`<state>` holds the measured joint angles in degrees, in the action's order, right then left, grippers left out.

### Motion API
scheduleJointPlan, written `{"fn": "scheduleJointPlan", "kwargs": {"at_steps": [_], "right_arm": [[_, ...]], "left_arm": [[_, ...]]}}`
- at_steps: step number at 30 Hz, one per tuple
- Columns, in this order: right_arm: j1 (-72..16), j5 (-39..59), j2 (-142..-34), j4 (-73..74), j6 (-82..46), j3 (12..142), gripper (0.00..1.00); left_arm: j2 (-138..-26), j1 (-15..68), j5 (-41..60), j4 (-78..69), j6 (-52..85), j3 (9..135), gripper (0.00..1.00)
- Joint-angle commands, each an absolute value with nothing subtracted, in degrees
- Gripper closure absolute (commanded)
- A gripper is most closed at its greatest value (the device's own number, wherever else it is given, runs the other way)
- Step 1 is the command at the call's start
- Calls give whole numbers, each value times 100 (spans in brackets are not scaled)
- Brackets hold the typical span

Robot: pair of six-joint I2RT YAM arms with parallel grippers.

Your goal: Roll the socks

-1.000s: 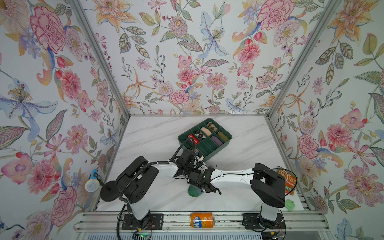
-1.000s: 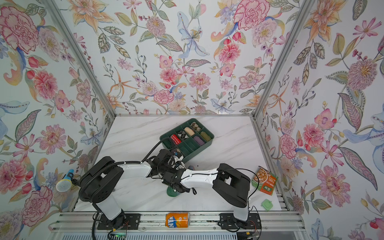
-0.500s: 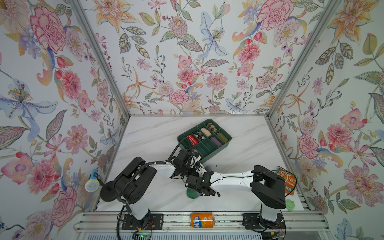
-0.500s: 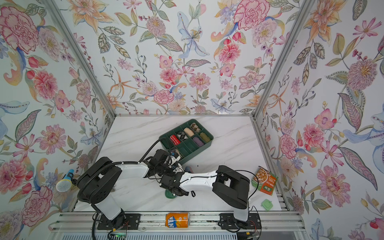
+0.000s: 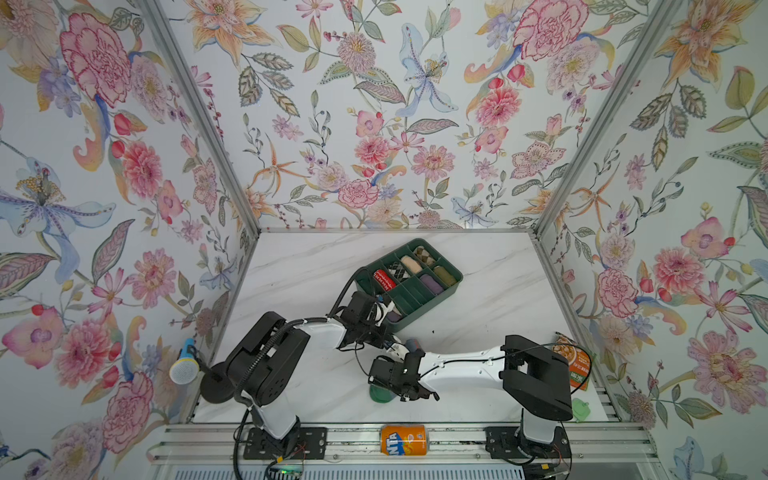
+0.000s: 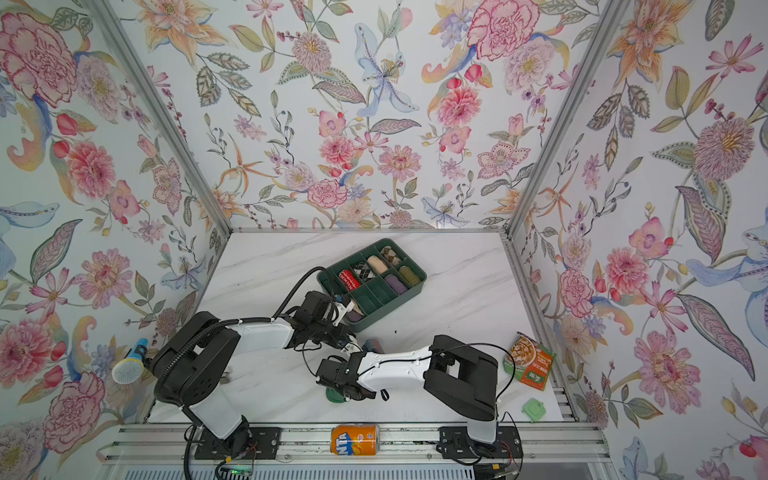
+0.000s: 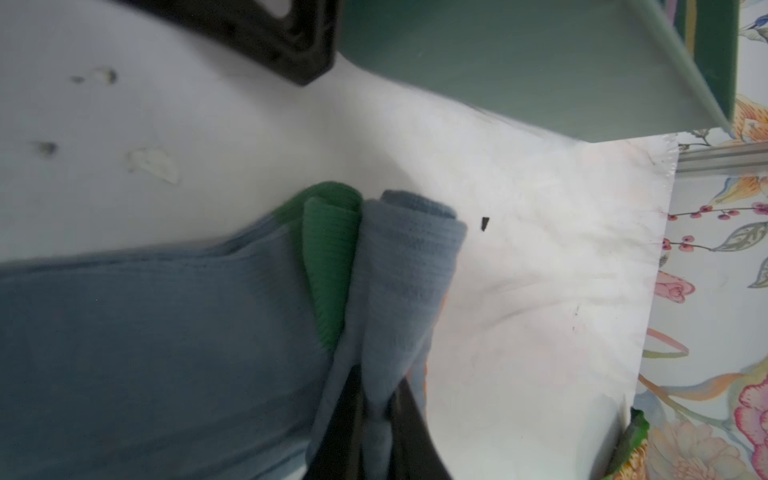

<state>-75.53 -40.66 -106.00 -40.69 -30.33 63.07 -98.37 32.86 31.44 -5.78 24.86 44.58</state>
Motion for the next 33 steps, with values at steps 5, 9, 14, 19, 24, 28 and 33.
{"fn": "scheduleJointPlan", "kwargs": {"at_steps": [5,9,14,19,24,28,33], "right_arm": [[-7542,-3884,-10767,-4063,-2890,6223,87],[-7525,-3885,-10808,-4060,-2859,6231,87],[-7508,-3875,-10837,-4059,-2856,6240,87],[-7506,-3860,-10893,-4061,-2817,6293,87],[-7510,-3850,-10925,-4062,-2795,6337,87],[-7520,-3832,-10900,-4060,-2774,6337,86],[-7540,-3757,-10805,-4052,-2719,6329,80]], "left_arm": [[-9932,3006,3076,-851,2538,4808,92],[-10109,2949,3022,-828,2490,4997,92],[-10227,2777,2963,-881,2445,5129,92],[-10440,2581,2909,-791,2283,5467,92],[-10817,2516,2909,-567,2074,6007,92],[-10854,2524,2961,-363,1993,6225,94],[-10203,2529,2875,-97,1901,5770,93]]}}
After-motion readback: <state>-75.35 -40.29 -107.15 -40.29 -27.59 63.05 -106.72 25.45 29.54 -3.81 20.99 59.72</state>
